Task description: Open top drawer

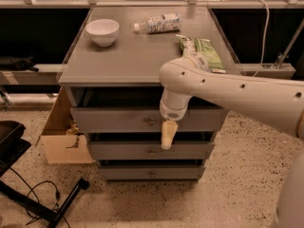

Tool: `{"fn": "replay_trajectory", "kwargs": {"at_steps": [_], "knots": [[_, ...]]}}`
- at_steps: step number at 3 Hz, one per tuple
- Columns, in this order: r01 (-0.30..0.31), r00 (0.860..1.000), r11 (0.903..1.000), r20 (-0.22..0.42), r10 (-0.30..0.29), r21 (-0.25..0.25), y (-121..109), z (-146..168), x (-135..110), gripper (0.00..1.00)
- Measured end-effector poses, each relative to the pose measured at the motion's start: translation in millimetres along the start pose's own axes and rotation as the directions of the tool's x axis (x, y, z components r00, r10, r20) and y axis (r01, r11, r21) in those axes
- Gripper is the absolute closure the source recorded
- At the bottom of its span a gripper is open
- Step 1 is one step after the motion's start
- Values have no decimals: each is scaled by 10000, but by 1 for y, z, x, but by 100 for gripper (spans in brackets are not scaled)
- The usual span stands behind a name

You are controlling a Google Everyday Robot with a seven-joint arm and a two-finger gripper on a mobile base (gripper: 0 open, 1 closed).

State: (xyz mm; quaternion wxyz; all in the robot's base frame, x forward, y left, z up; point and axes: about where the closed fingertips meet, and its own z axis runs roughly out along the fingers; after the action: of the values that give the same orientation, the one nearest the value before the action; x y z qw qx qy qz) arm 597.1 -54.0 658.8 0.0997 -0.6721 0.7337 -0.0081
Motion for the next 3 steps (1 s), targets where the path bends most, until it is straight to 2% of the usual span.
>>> {"fn": "replay_trajectory", "kwargs": {"at_steps": [1, 2, 3], "knots": [[24, 9999, 10000, 111, -25, 35, -13, 5, -8, 0], [-291, 9991, 9990, 301, 302, -333, -15, 24, -4, 19], [-615, 9977, 9955, 232, 634, -721, -7, 36, 13, 50]]}}
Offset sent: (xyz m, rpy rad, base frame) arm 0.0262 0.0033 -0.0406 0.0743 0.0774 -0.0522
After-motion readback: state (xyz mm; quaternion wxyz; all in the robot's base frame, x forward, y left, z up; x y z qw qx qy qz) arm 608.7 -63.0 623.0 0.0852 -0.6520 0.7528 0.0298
